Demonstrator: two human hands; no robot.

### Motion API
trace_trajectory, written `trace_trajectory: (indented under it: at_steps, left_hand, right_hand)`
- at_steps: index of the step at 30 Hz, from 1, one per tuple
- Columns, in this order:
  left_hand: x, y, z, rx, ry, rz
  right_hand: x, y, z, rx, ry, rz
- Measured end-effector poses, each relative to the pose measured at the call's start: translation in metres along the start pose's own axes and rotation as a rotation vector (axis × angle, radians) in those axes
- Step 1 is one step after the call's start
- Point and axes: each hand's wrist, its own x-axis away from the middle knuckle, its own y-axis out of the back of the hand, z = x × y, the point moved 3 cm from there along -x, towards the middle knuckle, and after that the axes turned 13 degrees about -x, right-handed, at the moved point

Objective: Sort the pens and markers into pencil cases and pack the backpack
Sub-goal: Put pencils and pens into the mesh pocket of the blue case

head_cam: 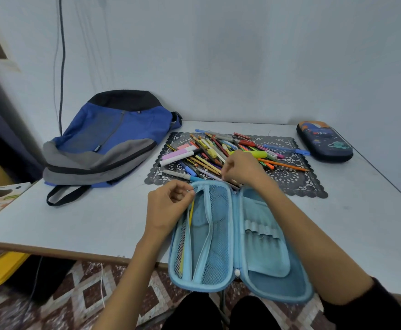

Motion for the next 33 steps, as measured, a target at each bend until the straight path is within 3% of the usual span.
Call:
trace_trajectory:
  at_steps: [4,9,12,15,18,25,33]
  left_hand:
    - [-0.002,0.001,0.0,0.005,0.016,0.016]
    - [0.0,0.0,-0.005,0.019,0.037,0.04]
    - [0.001,0.001,-0.004,0.032,0.035,0.06]
    - [0.0,0.002,-0.002,0.057,0.059,0.063]
    - [0.0,0.002,0.0,0.077,0.076,0.062]
    - [0.0,0.002,0.001,0.074,0.089,0.063]
    - [0.0,0.001,-0.001,0.049,0.099,0.062]
  right_hand:
    - [-0.008,-0.002,-0.015,0.26,-0.06,0.006]
    - [-0.009,-0.003,-0.017,0.242,-0.072,0.013]
    - [-0.01,0.002,-0.017,0.044,0.009,-0.067]
    - [-0.002,0.013,-0.005,-0.373,0.143,-0.117]
    - [0.009,0.026,0.004,-0.702,0.189,-0.04]
    - [0.014,0.032,-0.004,-0.398,0.283,0.396]
    - [0.018,-0.004,0.009,-0.175,0.399,0.491]
